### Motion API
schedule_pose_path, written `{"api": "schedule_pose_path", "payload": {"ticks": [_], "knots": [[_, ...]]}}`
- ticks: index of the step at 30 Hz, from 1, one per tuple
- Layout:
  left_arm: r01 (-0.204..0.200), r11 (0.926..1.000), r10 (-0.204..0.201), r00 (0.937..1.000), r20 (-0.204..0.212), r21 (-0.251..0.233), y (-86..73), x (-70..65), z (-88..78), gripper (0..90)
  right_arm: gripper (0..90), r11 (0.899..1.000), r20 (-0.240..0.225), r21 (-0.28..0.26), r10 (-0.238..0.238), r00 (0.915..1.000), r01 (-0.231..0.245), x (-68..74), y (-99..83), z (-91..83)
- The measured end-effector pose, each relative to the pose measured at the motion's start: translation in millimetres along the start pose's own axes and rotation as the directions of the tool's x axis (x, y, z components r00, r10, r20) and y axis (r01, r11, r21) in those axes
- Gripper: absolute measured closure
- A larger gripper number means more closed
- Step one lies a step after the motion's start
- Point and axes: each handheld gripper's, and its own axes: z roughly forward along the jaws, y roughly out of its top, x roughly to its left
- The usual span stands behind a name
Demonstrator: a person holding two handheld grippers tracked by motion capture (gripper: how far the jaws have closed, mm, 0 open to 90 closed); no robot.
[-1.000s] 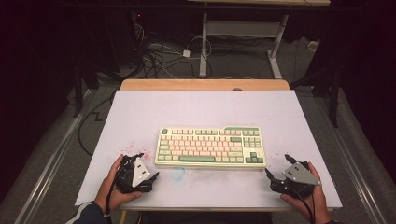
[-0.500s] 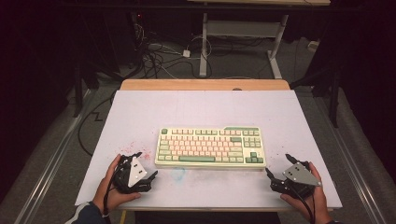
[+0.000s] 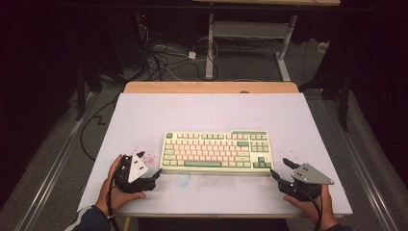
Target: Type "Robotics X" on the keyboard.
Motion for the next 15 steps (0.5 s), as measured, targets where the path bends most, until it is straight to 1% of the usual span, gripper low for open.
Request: {"api": "schedule_pose_path", "payload": {"ticks": [1,2,4,5,7,8,9,11,13,14,15], "knots": [[0.021,0.9998,-0.021,0.9998,0.005,-0.003,7.4,-0.4,5.0,17.7,53.7,1.0,-0.027,0.001,0.0,0.9996,0.0,0.4,6.6,3.7],[0.03,0.9995,-0.03,0.9995,0.007,-0.006,10.6,-0.8,7.8,17.7,57.3,1.0,-0.05,0.001,0.004,0.9988,-0.004,0.9,10.2,5.7],[0.036,0.9993,-0.036,0.9992,0.019,-0.008,16.1,-2.3,13.4,17.7,63.9,1.0,-0.068,0.008,-0.017,0.9976,0.017,3.6,18.0,10.8],[0.04,0.9992,-0.039,0.9989,0.026,-0.011,18.8,-3.5,16.5,17.7,68.7,1.0,-0.083,0.01,-0.02,0.9963,0.021,4.9,21.9,13.8],[0.047,0.9988,-0.047,0.9983,0.036,-0.014,24.1,-6.7,23.2,17.7,75.4,0.999,-0.122,0.021,-0.035,0.992,0.038,7.2,30.1,21.1],[0.046,0.9988,-0.045,0.9981,0.041,-0.018,26.5,-8.6,26.3,17.7,78.8,0.999,-0.132,0.027,-0.038,0.9905,0.042,9.0,34.0,25.3],[0.051,0.9986,-0.05,0.9975,0.051,-0.017,28.8,-10.6,29.0,17.7,81.5,0.998,-0.141,0.029,-0.043,0.989,0.047,10.7,37.7,29.7],[0.042,0.9991,-0.041,0.9976,0.056,-0.009,31.1,-15.1,35.1,18.0,85.9,0.998,-0.167,0.039,-0.05,0.9846,0.057,14.0,44.3,39.2],[0.048,0.9989,-0.047,0.9965,0.069,-0.003,33.1,-19.9,40.1,21.1,89.7,0.996,-0.183,0.053,-0.056,0.9815,0.066,17.5,49.9,49.6],[0.038,0.9993,-0.038,0.9972,0.065,0.001,33.5,-21.9,42.8,22.6,90.0,0.996,-0.194,0.059,-0.056,0.9794,0.069,19.2,52.4,54.7],[0.042,0.9991,-0.042,0.9965,0.072,-0.001,34.3,-23.7,44.7,24.3,90.0,0.995,-0.196,0.068,-0.063,0.9785,0.078,21.1,55.0,59.6]]}}
